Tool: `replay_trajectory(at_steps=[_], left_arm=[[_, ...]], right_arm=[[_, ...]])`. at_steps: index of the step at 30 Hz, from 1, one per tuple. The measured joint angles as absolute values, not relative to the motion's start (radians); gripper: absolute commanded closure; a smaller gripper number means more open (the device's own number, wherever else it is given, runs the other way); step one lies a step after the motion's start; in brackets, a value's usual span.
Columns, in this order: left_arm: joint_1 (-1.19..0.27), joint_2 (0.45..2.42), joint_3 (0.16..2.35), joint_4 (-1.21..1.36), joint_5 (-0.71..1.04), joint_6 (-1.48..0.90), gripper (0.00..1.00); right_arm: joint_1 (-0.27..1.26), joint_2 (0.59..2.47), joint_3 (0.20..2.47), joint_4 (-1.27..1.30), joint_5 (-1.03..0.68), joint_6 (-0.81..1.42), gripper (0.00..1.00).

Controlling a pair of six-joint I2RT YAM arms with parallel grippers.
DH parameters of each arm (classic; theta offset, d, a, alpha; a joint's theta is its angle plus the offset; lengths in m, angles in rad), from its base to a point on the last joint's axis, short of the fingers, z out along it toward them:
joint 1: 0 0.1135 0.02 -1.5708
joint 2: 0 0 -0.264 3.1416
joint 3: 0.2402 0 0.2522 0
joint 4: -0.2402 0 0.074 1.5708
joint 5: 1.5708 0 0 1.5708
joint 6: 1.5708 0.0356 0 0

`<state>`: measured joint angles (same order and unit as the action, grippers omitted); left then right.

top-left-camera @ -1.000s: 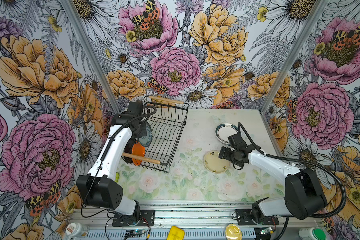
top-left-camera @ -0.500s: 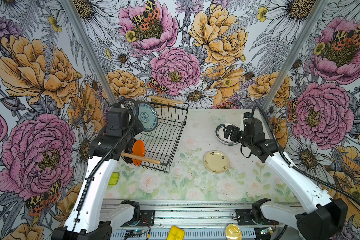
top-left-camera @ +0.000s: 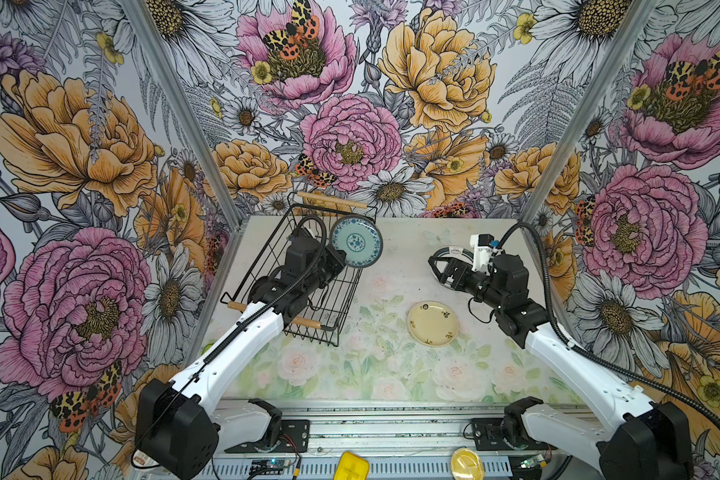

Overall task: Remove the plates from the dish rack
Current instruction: 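Grasp the blue-and-white plate rim with the right gripper beside the left gripper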

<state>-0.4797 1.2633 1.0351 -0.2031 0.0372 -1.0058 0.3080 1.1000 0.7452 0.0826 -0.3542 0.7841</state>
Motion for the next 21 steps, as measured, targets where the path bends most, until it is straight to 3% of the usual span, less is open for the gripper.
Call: replay_trajectory(at_steps=[11,21], left_arm=[[-0.532,1.474,1.036,0.013,0.188,-1.134,1.00],[-0.548,1.547,1.040,0.106,0.284,-1.190,1.00]], right_arm=[[0.354,1.250,0.695,0.457,-0.427,0.962,0.18],[0.381,1.401,0.712,0.554,-0.428,1.017,0.28]])
